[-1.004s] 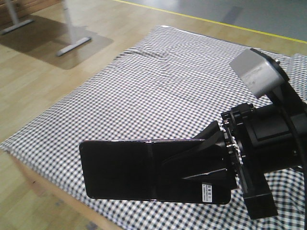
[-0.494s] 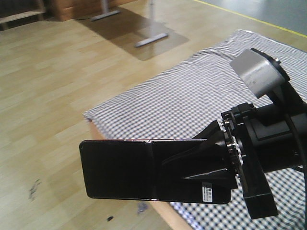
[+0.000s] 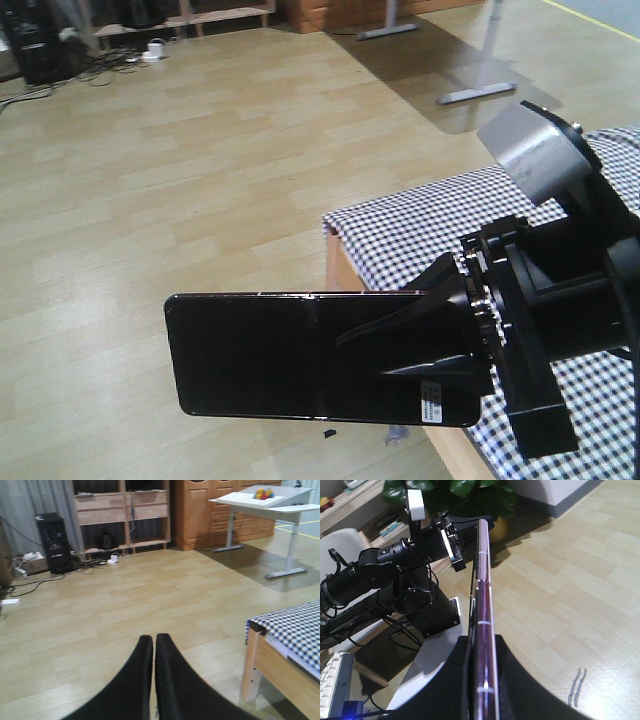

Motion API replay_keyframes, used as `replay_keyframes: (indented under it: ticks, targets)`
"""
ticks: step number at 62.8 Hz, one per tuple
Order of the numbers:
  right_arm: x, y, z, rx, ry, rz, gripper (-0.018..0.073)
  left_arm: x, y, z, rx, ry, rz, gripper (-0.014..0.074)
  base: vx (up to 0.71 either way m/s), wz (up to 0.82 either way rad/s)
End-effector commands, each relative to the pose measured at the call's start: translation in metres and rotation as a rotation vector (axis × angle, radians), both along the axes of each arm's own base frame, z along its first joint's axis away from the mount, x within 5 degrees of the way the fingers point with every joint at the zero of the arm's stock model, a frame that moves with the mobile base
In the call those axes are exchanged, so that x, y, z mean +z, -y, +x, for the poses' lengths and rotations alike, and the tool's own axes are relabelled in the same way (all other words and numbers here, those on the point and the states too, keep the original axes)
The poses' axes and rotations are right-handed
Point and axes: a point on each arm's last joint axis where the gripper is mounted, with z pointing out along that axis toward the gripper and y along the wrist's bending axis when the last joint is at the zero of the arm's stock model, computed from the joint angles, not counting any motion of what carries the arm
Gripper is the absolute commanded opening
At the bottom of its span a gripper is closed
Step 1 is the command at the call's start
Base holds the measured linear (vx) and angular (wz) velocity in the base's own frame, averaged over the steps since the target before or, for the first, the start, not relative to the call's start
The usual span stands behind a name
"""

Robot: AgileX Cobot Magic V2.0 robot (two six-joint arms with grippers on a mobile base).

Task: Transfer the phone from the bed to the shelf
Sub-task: 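Hold the phone in the right gripper while the base turns away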

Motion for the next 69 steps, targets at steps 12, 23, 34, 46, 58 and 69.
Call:
replay_keyframes:
  ticks: [12,23,34,46,58,69]
  targets:
    - [0.0183,-0.001,-0.0118,0.06,0.001,0.094,-0.0002,0.0045,0.0,0.0004,0.0,0.072,-0.005,0.0001,-0.03,0.29]
    - [0.0183,-0.001,-0.0118,0.06,0.001,0.094,-0.0002,0.0045,0.0,0.0004,0.0,0.072,-0.005,0.0001,0.0,0.16]
    - [0.0183,-0.001,-0.0118,0.06,0.001,0.094,-0.0002,0.0045,0.0,0.0004,0.0,0.072,-0.005,0.0001,0.03,0.14]
    - [0.0183,-0.001,-0.0118,0.06,0.001,0.094,-0.0002,0.0045,0.0,0.0004,0.0,0.072,-0.005,0.0001,0.06,0.23]
    - [0.0183,-0.001,-0.0118,0.06,0.001,0.094,-0.0002,0.0045,0.0,0.0004,0.0,0.072,-0.005,0.0001,0.08,0.29]
    - [0.0183,-0.001,-0.0118,0.06,0.001,0.094,-0.0002,0.0045,0.0,0.0004,0.0,0.072,-0.005,0.0001,0.09,0.28]
